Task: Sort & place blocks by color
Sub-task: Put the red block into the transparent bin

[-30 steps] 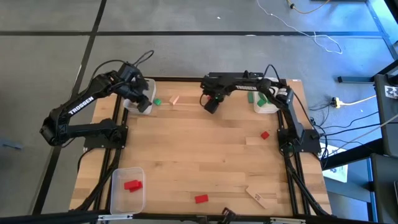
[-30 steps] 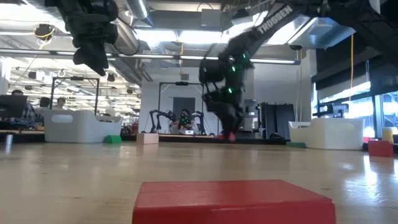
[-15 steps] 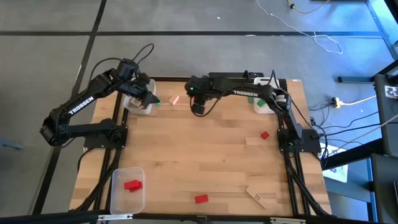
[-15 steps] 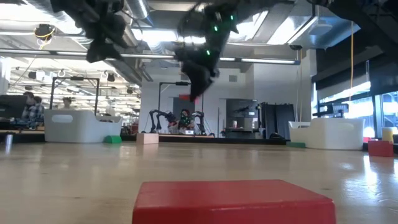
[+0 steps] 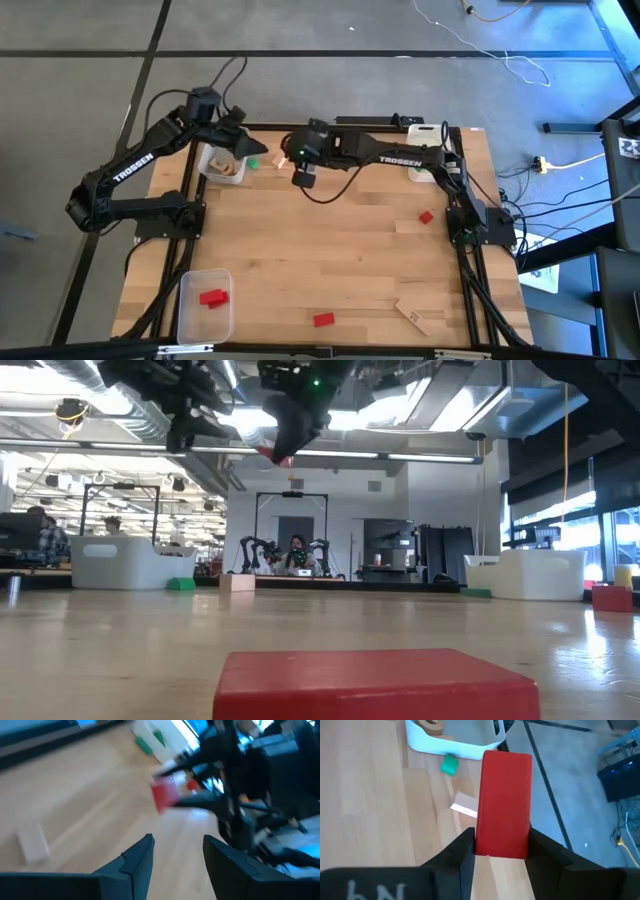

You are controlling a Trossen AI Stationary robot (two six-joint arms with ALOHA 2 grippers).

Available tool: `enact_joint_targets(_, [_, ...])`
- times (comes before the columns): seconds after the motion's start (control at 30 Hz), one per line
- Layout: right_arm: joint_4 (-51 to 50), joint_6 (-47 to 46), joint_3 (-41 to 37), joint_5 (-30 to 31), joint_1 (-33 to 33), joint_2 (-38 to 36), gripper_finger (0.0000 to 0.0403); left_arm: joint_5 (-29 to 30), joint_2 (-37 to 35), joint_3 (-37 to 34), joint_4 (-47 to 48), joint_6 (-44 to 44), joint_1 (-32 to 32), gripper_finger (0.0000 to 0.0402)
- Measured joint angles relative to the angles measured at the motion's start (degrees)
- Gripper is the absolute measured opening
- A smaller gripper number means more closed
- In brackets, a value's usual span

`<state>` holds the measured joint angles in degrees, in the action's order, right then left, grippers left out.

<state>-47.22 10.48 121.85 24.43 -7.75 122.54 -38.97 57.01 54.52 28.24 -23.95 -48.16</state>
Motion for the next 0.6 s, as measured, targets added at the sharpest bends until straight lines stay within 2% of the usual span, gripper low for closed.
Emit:
enact_joint_targets(0.17, [1.6, 0.5, 0.2, 0.0, 1.1, 0.0, 0.0134, 4.8, 0.0, 0.0, -3.5, -1.4, 0.0, 0.0163])
enact_joint_targets(0.6, [4.7, 1.5, 0.2, 0.0, 1.4, 0.0, 0.0134, 7.4, 3.0, 0.0, -5.4, -1.0, 5.0, 0.0163])
